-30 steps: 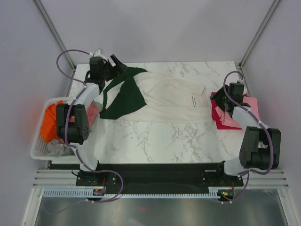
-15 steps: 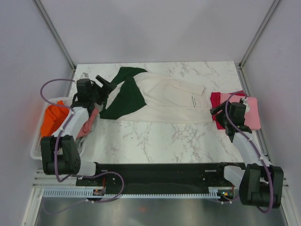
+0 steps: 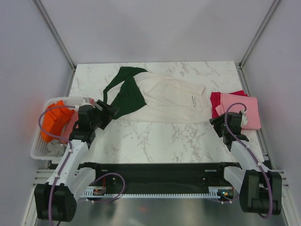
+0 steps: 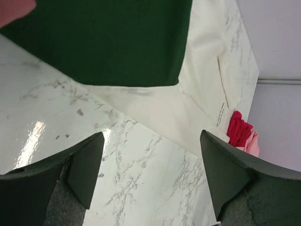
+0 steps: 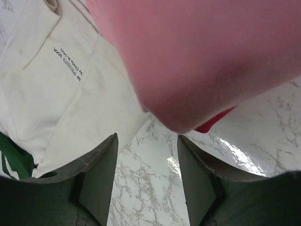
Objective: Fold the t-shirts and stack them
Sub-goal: Fold the tshirt
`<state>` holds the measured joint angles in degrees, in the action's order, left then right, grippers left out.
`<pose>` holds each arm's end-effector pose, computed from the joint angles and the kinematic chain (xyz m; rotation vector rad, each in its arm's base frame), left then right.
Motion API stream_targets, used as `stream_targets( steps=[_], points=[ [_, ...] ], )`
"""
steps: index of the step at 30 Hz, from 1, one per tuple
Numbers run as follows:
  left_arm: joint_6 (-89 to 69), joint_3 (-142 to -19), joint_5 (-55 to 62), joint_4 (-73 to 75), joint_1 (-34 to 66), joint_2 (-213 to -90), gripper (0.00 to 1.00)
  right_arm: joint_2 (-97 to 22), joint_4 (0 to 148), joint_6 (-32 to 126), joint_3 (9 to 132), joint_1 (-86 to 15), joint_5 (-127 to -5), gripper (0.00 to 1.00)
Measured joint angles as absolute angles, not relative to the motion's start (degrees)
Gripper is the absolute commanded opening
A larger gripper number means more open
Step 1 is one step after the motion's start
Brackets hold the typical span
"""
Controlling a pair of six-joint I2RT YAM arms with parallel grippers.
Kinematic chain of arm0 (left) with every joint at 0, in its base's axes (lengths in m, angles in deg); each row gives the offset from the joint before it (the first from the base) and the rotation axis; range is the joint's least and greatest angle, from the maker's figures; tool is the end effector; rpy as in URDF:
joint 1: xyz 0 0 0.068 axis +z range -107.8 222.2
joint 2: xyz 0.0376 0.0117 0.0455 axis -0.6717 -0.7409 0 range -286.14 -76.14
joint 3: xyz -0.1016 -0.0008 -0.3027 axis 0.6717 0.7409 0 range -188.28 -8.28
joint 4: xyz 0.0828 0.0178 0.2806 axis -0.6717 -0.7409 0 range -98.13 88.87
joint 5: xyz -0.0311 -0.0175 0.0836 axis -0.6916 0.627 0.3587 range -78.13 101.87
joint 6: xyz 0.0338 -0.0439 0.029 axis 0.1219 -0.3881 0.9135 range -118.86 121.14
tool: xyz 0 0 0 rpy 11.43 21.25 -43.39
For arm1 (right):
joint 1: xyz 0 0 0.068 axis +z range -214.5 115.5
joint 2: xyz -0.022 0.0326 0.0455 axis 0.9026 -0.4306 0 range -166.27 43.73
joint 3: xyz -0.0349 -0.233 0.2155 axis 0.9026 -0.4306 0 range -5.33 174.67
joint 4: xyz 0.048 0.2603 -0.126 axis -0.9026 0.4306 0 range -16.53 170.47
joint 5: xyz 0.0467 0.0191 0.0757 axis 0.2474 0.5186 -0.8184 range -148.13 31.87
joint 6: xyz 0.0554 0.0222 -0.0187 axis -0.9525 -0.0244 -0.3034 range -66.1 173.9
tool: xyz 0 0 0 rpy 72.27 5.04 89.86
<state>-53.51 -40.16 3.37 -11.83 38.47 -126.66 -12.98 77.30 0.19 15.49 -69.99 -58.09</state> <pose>0.2096 -0.0207 0.2627 -0.8475 1.9991 -0.7594 0.2023 -0.0196 0.1816 1.1381 2.0023 0.4408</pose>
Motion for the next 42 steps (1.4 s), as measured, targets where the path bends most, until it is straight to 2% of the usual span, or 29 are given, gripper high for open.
stream_targets(
  steps=[7,16,20,21,30,42],
  points=[
    [-58.2,-33.9,8.2,-12.0,37.0,-123.2,0.89,-15.1,74.0,-5.6,12.8,-66.6,-54.7,0.57],
    [-60.5,-32.2,11.8,-9.1,36.9,-123.8,0.89,-27.7,59.9,-13.0,12.8,-62.2,-50.3,0.49],
    [-60.8,-31.3,12.4,-7.2,36.9,-125.3,0.87,-32.8,57.5,-14.2,14.3,-60.8,-47.9,0.05],
    [-60.8,-31.0,12.7,-6.7,36.9,-125.6,0.86,-33.4,57.4,-14.3,14.6,-60.7,-47.6,0.00],
    [-61.1,-28.6,14.0,-0.5,36.0,-128.7,0.74,-29.4,62.0,-12.2,14.8,-60.4,-43.4,0.00],
    [-62.7,-31.0,26.1,-0.7,22.7,-138.5,0.73,-28.0,64.1,-10.4,14.9,-60.4,-42.6,0.00]
  ],
)
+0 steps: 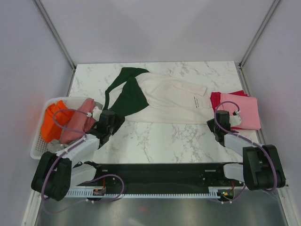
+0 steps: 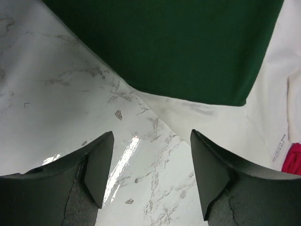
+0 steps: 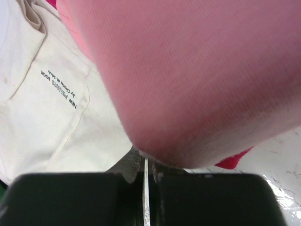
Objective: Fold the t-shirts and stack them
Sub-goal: Fold the tshirt
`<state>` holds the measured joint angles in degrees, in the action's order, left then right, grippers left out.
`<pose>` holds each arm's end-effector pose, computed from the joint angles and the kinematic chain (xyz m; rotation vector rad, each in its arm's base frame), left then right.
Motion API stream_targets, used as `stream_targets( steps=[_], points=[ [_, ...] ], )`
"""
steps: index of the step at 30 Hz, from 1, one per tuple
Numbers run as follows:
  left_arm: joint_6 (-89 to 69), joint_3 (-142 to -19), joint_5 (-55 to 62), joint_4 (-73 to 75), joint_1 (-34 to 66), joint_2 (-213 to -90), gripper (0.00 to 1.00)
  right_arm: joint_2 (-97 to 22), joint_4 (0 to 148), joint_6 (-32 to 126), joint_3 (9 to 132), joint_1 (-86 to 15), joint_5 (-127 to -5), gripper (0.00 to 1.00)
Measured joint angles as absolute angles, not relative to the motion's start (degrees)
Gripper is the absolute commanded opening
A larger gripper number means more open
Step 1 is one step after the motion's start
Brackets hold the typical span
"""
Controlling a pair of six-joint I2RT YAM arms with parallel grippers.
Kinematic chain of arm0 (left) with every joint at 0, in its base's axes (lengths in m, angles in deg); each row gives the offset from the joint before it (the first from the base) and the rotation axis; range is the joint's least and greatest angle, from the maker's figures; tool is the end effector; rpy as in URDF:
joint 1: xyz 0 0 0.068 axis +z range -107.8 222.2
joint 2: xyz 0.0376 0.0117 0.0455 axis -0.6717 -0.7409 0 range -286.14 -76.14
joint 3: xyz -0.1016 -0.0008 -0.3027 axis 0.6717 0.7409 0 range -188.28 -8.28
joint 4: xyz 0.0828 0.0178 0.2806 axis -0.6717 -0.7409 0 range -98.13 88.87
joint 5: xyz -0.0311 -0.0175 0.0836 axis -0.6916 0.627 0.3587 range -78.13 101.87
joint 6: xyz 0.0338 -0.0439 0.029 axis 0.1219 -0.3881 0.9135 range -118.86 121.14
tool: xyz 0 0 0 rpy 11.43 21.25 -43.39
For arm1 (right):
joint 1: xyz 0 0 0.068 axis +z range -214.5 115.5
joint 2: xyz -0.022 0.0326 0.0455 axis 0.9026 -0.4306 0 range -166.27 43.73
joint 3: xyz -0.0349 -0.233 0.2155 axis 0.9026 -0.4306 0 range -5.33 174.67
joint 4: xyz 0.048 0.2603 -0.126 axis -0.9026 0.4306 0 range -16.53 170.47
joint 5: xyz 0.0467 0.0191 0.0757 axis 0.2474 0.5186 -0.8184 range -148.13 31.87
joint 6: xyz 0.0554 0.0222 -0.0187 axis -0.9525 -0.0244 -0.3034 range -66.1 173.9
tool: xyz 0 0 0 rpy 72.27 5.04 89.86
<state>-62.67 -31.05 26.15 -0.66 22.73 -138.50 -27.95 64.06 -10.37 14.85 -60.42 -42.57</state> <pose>0.2128 -0.0627 0.1827 -0.9837 2.0549 -0.5056 0.2316 0.0036 0.1484 1.2677 1.9100 0.3125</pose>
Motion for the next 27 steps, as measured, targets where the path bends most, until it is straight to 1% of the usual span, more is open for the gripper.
stream_targets(
  steps=[3,6,10,20,27],
  points=[
    [-62.7,-33.8,29.5,-0.8,20.9,-143.8,0.73,-28.0,64.1,-10.2,15.0,-60.4,-42.6,0.00],
    [-63.0,-35.1,31.8,-0.8,20.2,-147.4,0.71,-28.3,64.1,-10.0,15.3,-60.4,-42.7,0.00],
    [-63.9,-35.5,34.4,-0.4,20.2,-150.9,0.71,-28.8,64.0,-9.7,15.4,-60.5,-43.0,0.00],
    [-67.1,-34.3,35.7,2.7,22.3,-151.4,0.66,-30.4,63.4,-8.8,15.6,-60.5,-43.8,0.00],
    [-67.2,-32.9,34.1,5.6,26.4,-151.2,0.60,-30.5,62.7,-8.8,15.6,-60.5,-44.1,0.00]
  ],
)
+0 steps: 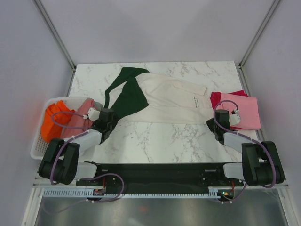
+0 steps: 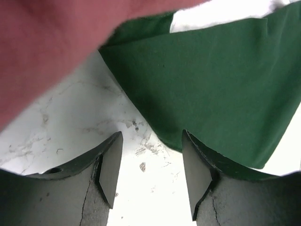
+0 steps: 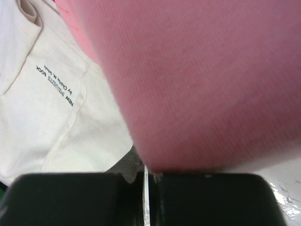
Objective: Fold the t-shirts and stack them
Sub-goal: Fold the tshirt
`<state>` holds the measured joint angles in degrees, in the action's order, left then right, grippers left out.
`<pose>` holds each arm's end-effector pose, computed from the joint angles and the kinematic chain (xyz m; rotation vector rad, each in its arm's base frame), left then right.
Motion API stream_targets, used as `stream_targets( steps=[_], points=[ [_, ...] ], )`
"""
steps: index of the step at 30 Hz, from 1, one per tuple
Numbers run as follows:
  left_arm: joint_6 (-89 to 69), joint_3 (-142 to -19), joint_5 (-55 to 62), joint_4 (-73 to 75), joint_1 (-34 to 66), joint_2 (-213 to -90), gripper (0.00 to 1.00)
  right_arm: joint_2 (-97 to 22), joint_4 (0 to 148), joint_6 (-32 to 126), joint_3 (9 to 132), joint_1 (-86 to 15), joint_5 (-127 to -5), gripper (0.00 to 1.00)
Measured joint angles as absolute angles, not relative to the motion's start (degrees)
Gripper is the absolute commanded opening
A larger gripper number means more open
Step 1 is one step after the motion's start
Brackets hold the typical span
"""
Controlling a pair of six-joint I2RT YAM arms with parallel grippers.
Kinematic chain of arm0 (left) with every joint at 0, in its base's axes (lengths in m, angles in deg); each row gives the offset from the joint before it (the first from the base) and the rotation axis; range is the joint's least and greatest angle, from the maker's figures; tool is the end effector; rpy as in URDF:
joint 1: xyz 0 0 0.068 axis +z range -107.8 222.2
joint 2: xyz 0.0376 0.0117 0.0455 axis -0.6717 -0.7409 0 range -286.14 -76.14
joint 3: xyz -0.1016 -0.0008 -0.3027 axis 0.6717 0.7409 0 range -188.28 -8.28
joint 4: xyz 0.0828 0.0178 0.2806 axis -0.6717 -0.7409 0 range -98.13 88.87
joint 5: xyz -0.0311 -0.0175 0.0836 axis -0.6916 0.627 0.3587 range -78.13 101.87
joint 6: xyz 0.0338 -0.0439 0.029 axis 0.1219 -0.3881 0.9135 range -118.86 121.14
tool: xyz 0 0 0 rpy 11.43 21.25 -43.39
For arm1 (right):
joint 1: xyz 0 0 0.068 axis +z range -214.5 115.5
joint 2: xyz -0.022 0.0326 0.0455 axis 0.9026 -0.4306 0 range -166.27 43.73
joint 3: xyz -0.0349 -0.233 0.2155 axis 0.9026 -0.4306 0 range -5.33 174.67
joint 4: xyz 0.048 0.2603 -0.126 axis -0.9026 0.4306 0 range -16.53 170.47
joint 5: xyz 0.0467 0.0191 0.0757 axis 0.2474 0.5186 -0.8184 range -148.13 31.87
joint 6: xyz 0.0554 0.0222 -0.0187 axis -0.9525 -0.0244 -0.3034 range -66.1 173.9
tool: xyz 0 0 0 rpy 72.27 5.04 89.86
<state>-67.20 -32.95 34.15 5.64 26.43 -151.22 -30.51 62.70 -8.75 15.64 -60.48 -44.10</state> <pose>0.2445 -0.0502 0.1569 -1.1799 1.9555 -0.3197 0.2388 0.0051 0.1449 1.2366 1.9471 0.3202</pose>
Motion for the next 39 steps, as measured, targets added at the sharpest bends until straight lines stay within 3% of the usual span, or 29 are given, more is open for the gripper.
stream_targets(
  steps=[14,18,25,31,39],
  points=[
    [-68.9,-33.5,33.2,11.9,28.6,-156.5,0.42,-30.0,62.8,-8.2,15.7,-60.5,-44.1,0.00],
    [-68.9,-34.8,33.1,12.4,29.6,-158.3,0.02,-29.7,63.2,-8.2,15.9,-60.5,-44.2,0.00],
    [-68.9,-38.6,32.2,4.9,30.2,-157.3,0.02,-26.4,68.5,-7.5,19.4,-60.5,-44.8,0.00],
    [-67.9,-43.0,32.4,-6.3,30.2,-147.8,0.02,-18.7,75.7,-6.5,26.2,-60.5,-45.0,0.00],
    [-63.0,-58.7,32.8,-20.5,30.2,-139.0,0.02,-14.1,83.7,-4.5,35.6,-60.5,-45.1,0.00]
  ],
)
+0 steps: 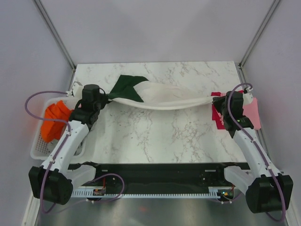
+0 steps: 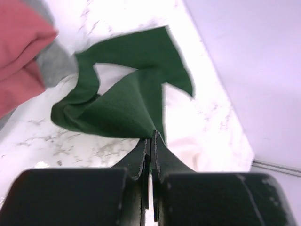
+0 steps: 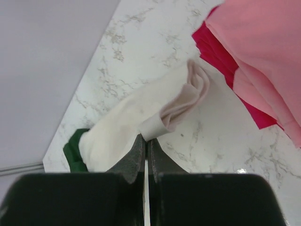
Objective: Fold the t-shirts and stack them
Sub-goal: Fold the tshirt
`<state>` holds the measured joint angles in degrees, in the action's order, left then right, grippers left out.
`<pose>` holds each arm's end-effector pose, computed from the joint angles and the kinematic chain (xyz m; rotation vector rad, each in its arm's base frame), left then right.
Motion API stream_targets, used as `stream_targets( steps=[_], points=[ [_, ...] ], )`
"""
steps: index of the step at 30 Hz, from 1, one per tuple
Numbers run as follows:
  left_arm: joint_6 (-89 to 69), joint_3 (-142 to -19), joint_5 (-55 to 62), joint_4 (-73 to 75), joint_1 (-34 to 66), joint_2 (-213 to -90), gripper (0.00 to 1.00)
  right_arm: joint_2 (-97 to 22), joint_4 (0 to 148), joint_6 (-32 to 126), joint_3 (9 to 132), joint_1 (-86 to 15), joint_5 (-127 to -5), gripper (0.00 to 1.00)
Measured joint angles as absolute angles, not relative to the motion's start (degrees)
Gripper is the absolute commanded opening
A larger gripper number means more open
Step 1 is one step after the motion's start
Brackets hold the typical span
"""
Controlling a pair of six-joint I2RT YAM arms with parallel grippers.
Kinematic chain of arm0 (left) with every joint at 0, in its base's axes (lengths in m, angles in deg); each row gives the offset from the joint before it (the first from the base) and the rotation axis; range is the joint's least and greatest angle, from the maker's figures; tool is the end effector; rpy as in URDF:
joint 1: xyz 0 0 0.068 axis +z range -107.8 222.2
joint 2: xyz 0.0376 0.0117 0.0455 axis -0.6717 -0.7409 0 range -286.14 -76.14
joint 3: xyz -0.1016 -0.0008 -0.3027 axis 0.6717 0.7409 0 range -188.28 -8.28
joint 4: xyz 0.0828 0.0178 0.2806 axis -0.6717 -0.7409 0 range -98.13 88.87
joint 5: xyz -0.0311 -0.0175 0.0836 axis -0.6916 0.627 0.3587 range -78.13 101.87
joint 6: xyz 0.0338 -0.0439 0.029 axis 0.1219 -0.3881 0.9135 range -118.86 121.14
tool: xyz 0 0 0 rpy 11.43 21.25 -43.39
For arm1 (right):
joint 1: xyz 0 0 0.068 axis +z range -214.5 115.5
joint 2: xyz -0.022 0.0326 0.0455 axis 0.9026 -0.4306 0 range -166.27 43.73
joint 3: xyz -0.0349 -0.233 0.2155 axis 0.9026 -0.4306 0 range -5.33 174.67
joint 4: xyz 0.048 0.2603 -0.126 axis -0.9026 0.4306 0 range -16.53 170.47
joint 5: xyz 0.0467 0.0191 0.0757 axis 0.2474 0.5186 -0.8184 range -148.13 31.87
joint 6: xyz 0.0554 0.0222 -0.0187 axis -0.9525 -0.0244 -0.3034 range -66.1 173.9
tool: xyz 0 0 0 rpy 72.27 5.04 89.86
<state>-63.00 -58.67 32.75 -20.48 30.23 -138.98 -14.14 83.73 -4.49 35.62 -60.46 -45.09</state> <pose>0.2612 -0.0380 0.3270 -1.1179 1.7931 -0.4159 0.2454 0.0065 0.2988 1.0673 1.7642 0.4500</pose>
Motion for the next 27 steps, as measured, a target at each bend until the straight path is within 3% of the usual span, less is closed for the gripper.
stream_targets(
  steps=[17,22,27],
  points=[
    [-53.6,-101.5,28.1,-38.8,30.2,-124.8,0.02,5.7,95.2,4.5,70.0,-60.3,-45.0,0.00],
    [-53.3,-106.4,27.9,-40.4,30.2,-126.7,0.02,3.5,94.8,6.1,77.5,-60.2,-44.7,0.00],
    [-53.4,-106.6,28.1,-41.7,30.6,-136.7,0.02,-6.9,93.7,6.1,77.6,-60.2,-44.2,0.00]
  ],
)
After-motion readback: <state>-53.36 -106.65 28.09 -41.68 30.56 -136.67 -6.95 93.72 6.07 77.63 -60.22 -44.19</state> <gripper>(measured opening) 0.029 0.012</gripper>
